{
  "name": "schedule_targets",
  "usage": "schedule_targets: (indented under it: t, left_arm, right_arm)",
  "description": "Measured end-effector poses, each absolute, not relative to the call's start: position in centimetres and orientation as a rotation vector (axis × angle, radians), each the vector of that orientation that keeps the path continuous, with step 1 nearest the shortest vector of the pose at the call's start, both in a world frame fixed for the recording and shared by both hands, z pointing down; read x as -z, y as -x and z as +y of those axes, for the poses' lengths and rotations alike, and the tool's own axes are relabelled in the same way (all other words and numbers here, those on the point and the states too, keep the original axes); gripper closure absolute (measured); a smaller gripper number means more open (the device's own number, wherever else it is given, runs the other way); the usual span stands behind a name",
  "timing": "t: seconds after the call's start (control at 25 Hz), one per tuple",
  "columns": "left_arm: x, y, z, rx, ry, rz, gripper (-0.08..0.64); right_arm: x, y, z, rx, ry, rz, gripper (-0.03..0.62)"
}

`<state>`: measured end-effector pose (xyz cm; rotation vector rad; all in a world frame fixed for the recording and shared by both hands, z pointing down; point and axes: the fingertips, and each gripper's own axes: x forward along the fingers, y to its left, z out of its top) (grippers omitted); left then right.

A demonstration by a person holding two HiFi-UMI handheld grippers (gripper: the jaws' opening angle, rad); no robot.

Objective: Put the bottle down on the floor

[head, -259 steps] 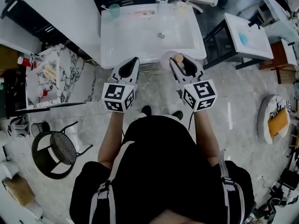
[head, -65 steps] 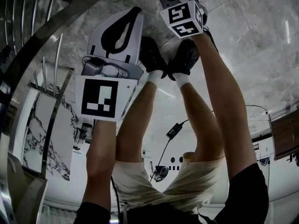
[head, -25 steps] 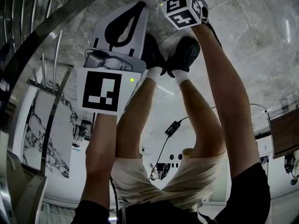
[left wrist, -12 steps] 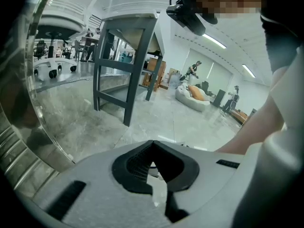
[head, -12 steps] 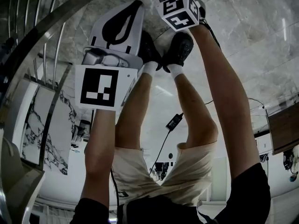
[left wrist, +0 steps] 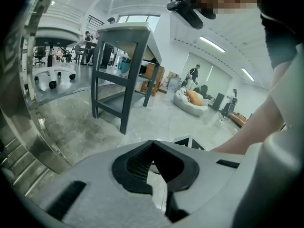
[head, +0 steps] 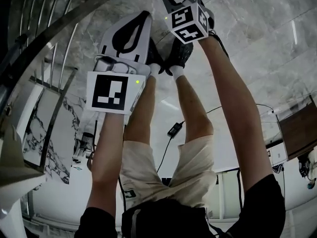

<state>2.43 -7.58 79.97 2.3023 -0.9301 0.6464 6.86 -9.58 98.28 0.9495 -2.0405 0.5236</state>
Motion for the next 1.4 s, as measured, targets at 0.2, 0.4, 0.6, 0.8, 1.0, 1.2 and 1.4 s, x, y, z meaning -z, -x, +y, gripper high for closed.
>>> schedule_targets:
  t: [0.2, 0.4, 0.6, 0.8, 1.0, 1.2, 1.4]
  left_arm:
    - [-76.5, -2.7, -7.4, -0.623, -2.299, -0.951, 0.541]
    - [-72.8, -2.5, -6.9, -0.61, -2.34, -0.941, 0.541]
    - [-69.2, -2.4, -7.6, -0.601, -2.348, -0.956, 0.541]
    - [-65.1, -1.9, -7.8, -0.581, -2.358, -0.972, 0.54]
    - [-60.9, -2.0, -8.2, -0.571, -2.383, -0.976, 0.541]
    - [-55.6, -2.4, -8.4, -0.551, -2.415, -1.0, 0.541]
    - [-51.3, -2.1, -7.6, -0.533, -2.422, -1.033, 0.541]
  right_arm:
    - [-93.6, -7.7, -9.6, -0.497, -0.956, -2.041, 0.506]
    - [-88.0, -7.8, -9.0, -0.487, -0.958, -2.047, 0.517]
    - [-82.7, -8.4, -9.2, -0.481, -0.985, -2.052, 0.539]
    - [-76.6, -9.0, -8.9, -0.481, -1.037, -2.058, 0.56]
    - [-69.9, -9.2, -9.1, -0.469, -1.096, -2.085, 0.577]
    - [-63.3, -9.2, -8.3, -0.502, -1.156, -2.131, 0.584]
    - [-58.0, -9.0, -7.2, -0.505, -1.177, -2.168, 0.589]
